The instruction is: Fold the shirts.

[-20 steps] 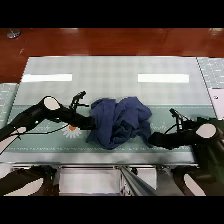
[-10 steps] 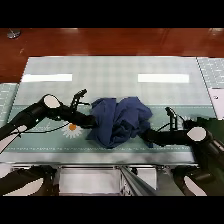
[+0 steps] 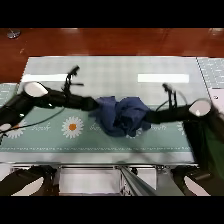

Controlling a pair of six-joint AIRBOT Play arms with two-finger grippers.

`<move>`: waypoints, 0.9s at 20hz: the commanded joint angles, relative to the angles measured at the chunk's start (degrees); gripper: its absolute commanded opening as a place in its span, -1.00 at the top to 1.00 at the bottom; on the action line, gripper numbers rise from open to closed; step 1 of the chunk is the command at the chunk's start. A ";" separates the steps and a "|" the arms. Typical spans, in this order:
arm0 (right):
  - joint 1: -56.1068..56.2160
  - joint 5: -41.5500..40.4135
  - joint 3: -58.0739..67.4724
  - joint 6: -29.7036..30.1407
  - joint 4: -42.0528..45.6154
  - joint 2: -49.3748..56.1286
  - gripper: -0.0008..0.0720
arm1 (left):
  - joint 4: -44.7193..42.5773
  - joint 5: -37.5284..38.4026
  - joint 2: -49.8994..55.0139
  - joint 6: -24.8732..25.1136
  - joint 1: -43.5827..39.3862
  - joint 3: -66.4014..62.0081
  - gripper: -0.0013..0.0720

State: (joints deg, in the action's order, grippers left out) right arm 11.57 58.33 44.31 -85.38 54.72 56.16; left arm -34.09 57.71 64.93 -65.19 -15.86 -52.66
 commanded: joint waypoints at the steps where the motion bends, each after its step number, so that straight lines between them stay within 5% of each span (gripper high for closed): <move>1: 0.02 3.69 26.16 -4.17 12.66 0.33 0.91 | 1.36 -2.62 -5.77 0.85 5.18 -14.69 0.91; 9: 0.02 22.45 73.72 -1.77 16.94 -1.57 0.91 | -4.22 -2.21 -15.91 -0.79 14.60 -41.20 0.91; 15: 0.02 29.22 74.47 -1.79 19.17 -11.15 0.91 | -22.32 9.49 -26.91 -11.50 15.58 -41.51 0.91; 18: 0.02 31.54 74.47 -2.56 21.68 -12.46 0.91 | -22.62 17.20 -29.94 -11.98 15.58 -39.30 0.91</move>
State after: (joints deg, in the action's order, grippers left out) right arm 11.57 86.11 118.02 -87.22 73.67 45.60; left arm -52.51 67.05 38.37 -74.52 -0.51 -93.03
